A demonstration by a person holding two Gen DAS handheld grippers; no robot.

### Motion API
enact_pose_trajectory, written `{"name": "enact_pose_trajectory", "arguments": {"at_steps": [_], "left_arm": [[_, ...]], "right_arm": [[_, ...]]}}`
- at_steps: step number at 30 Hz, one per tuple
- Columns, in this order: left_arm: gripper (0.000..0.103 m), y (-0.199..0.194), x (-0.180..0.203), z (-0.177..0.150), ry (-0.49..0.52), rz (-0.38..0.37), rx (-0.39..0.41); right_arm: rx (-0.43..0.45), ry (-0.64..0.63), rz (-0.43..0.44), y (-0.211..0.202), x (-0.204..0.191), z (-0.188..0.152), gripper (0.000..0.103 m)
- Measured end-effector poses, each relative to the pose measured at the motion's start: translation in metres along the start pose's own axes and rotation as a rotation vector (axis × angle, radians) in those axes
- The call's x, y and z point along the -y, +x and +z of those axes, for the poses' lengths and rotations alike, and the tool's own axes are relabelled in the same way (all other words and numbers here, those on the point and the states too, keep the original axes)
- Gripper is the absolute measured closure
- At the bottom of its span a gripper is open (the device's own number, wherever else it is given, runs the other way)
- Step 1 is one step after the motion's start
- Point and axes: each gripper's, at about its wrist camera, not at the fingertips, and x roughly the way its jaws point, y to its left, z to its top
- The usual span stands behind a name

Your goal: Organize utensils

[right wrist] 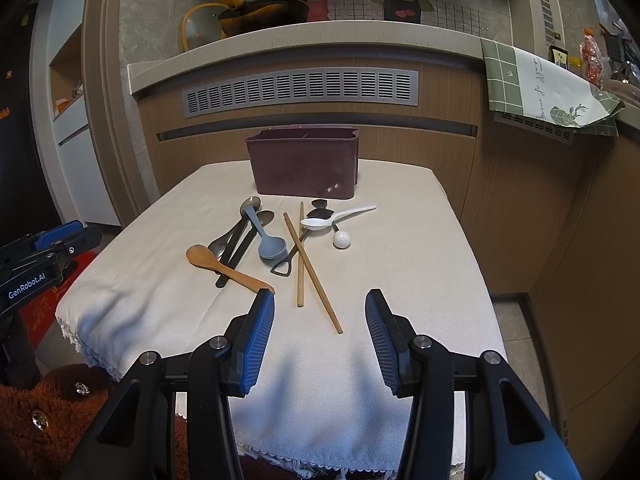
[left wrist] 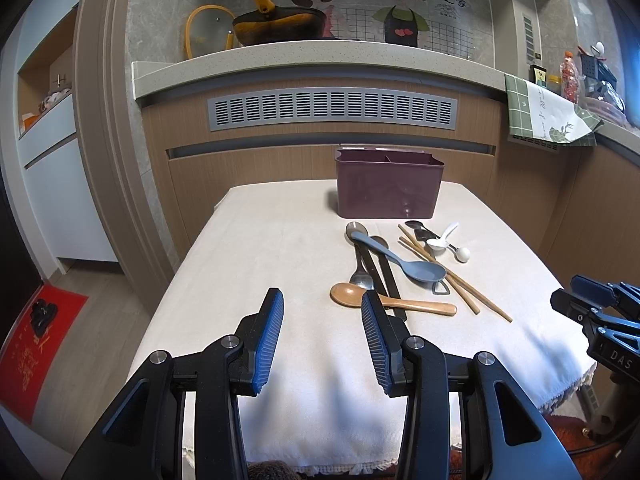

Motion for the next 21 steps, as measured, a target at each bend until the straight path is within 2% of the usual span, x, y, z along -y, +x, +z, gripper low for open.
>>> {"name": "enact_pose_trajectory", "arguments": {"at_steps": [21], "left_arm": [[0.061,0.0001,-0.0005,0.0004,0.000,0.000,-0.001]], "right_arm": [[-0.009,0.005,0.001,0.0033,0.0008,-0.0016,0.058]]}}
